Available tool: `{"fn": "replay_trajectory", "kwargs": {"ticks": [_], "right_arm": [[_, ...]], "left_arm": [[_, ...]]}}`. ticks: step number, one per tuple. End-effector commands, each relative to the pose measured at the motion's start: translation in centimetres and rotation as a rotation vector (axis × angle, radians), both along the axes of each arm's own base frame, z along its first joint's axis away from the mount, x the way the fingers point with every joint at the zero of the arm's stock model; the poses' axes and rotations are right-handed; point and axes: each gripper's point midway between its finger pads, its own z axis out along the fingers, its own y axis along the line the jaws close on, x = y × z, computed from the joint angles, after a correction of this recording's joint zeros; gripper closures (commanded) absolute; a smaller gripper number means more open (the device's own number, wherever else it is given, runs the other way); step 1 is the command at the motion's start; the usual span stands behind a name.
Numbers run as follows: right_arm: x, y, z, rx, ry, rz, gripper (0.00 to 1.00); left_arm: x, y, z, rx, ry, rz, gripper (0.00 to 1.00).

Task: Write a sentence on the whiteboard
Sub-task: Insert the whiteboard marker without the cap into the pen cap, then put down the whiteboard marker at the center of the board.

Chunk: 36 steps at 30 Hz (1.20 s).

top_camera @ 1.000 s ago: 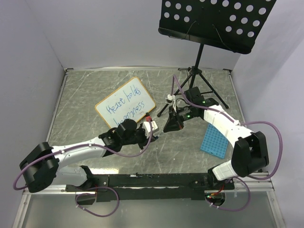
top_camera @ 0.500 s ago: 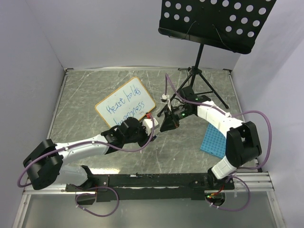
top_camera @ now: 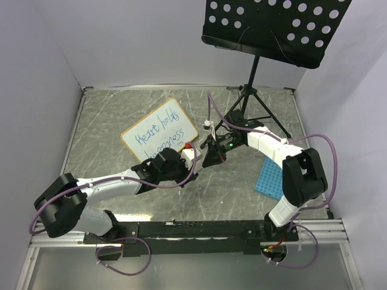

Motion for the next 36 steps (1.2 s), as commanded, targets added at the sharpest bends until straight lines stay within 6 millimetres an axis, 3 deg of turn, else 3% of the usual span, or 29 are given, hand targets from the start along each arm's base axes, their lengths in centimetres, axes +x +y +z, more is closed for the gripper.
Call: {"fn": "replay_trajectory", "kwargs": {"ticks": [1,7,10,15,16,18,19,20,21,22,24,26,27,28,30,31,33,35,36], "right_arm": [[-3.0,1.9,0.4,0.063,0.131,0.096,1.0],[-2.9,1.9,-0.1,0.056,0.15,0.097,1.0],[-2.7,1.9,-0.5,0.038,0.141,0.093,1.0],[-1.5,1.0,-1.5,-0.024,0.124,0.042,1.0],[-1.4,0.8,-1.9,-0.034,0.139,0.036,1.0],[-1.3,0.4,-2.3,-0.045,0.151,0.029,1.0],[-1.2,0.3,-2.7,-0.051,0.156,0.027,1.0],[-1.1,0.3,-2.9,-0.053,0.161,0.025,1.0],[-1.2,0.3,-3.2,-0.06,0.171,0.022,1.0],[-1.1,0.1,-3.7,-0.074,0.187,0.017,1.0],[-1.0,0.0,-4.3,-0.089,0.188,0.02,0.98],[-0.9,-0.1,-4.7,-0.096,0.2,0.016,0.93],[-0.7,-0.2,-4.9,-0.1,0.203,0.009,0.9],[-0.6,-0.3,-5.1,-0.103,0.212,0.004,0.77],[-0.3,-0.7,-5.5,-0.119,0.21,-0.009,0.61],[-0.2,-0.9,-5.6,-0.127,0.207,-0.014,0.5],[0.1,-1.2,-5.8,-0.143,0.202,-0.029,0.35],[0.9,-1.9,-5.8,-0.165,0.179,-0.055,0.31],[1.3,-2.2,-5.8,-0.169,0.17,-0.067,0.28]], "left_arm": [[4.0,-5.0,19.9,-0.571,-0.392,-0.002,0.99],[5.1,-4.5,21.1,-0.612,-0.405,0.012,0.99],[4.9,-4.7,20.7,-0.598,-0.393,-0.008,0.99],[3.3,-4.2,15.2,-0.486,-0.246,-0.046,0.96],[2.6,-3.4,12.8,-0.459,-0.201,-0.035,0.87],[1.5,-2.4,12.5,-0.499,-0.166,-0.019,0.74],[0.8,-1.6,10.7,-0.482,-0.13,0.002,0.61],[0.9,-0.8,10.4,-0.486,-0.124,0.039,0.57],[0.4,0.1,11.4,-0.514,-0.132,0.062,0.53],[0.3,1.0,10.6,-0.501,-0.121,0.095,0.46],[0.2,2.8,11.6,-0.51,-0.15,0.158,0.4],[0.4,4.1,12.1,-0.506,-0.166,0.218,0.33],[0.2,5.0,13.3,-0.526,-0.185,0.24,0.3],[0.2,5.7,12.6,-0.495,-0.164,0.273,0.22],[0.6,7.6,13.5,-0.52,-0.157,0.376,0.12],[0.6,8.4,12.8,-0.496,-0.134,0.419,0.03],[0.6,10.3,14.1,-0.557,-0.125,0.516,0.03],[0.4,11.6,14.1,-0.583,-0.088,0.581,0.03],[0.3,12.6,15.1,-0.618,-0.101,0.611,0.03]]}}
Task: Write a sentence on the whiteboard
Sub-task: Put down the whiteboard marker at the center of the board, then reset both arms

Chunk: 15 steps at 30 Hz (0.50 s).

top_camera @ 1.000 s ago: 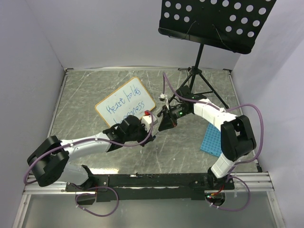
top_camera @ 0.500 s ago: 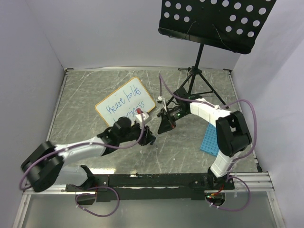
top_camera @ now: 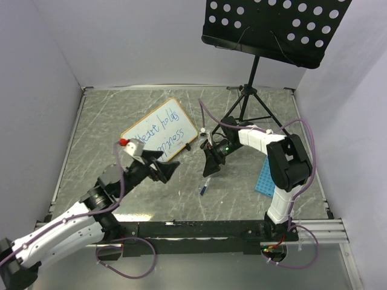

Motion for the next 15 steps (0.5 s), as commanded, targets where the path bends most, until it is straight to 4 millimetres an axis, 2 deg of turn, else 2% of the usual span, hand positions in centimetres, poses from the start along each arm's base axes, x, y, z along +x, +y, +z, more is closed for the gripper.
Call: {"fn": "replay_trajectory", "kwargs": {"ticks": [1,2,3,4,5,6,7,8,11,12,14,15], "right_arm": [[2.1,-1.8,0.5,-0.053,-0.09,-0.052,0.26],[2.6,-2.2,0.8,-0.075,-0.125,-0.065,0.24],[3.6,-2.8,0.8,-0.103,-0.184,-0.086,0.22],[4.2,-3.3,2.3,-0.111,-0.257,-0.113,0.21],[5.0,-4.2,2.3,-0.168,-0.316,-0.138,0.2],[5.4,-4.6,2.7,-0.188,-0.359,-0.156,0.13],[6.1,-5.0,4.0,-0.191,-0.426,-0.184,0.04],[6.7,-5.8,4.2,-0.233,-0.469,-0.209,0.0],[8.0,-7.7,6.6,-0.28,-0.588,-0.278,0.0],[8.1,-8.4,9.0,-0.257,-0.657,-0.311,0.0],[8.4,-10.1,12.5,-0.232,-0.728,-0.402,0.0],[7.8,-10.9,15.7,-0.198,-0.81,-0.456,0.0]], "left_arm": [[0.6,4.0,0.5,-0.092,0.101,0.189,0.03],[0.3,4.4,0.0,-0.09,0.132,0.201,0.03],[0.2,5.0,1.2,-0.118,0.123,0.215,0.03],[0.2,5.3,1.5,-0.118,0.125,0.227,0.03],[0.1,5.6,1.0,-0.088,0.147,0.235,0.03],[0.3,5.8,1.9,-0.083,0.145,0.244,0.03],[0.3,5.9,1.9,-0.062,0.155,0.248,0.03],[0.7,5.8,1.5,-0.025,0.167,0.258,0.03],[1.6,6.7,2.3,0.039,0.185,0.304,0.03],[1.8,7.6,3.5,0.046,0.186,0.338,0.03],[2.1,8.9,4.8,0.06,0.164,0.384,0.03],[2.1,9.9,6.0,0.052,0.149,0.417,0.03]]}}
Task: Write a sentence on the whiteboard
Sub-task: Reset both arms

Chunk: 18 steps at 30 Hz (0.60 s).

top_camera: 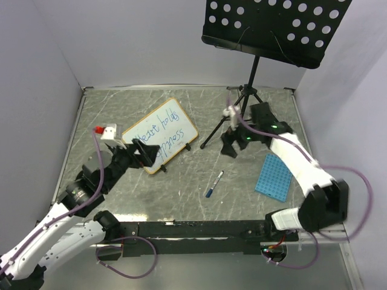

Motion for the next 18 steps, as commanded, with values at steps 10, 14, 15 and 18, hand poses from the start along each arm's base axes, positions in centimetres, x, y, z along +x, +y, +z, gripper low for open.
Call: {"fn": "replay_trajectory", "kwargs": {"ticks": [10,14,15,18], "right_arm": [[-3.7,-12.1,18.2,0.262,-0.562,-0.817,0.0],[-5.7,-12.7,19.9,0.278,-0.595,-0.831,0.0],[-6.0,-12.7,20.2,0.288,-0.598,-0.83,0.0],[-6.2,-12.6,20.5,0.304,-0.604,-0.832,0.0]], "left_arm": [[-0.2,5.3,5.9,0.068,-0.063,0.148,0.03],[-0.7,5.7,6.9,0.055,-0.083,0.147,0.03],[-0.8,5.6,6.9,0.055,-0.083,0.143,0.03],[-1.0,5.7,6.9,0.043,-0.086,0.142,0.03]]}}
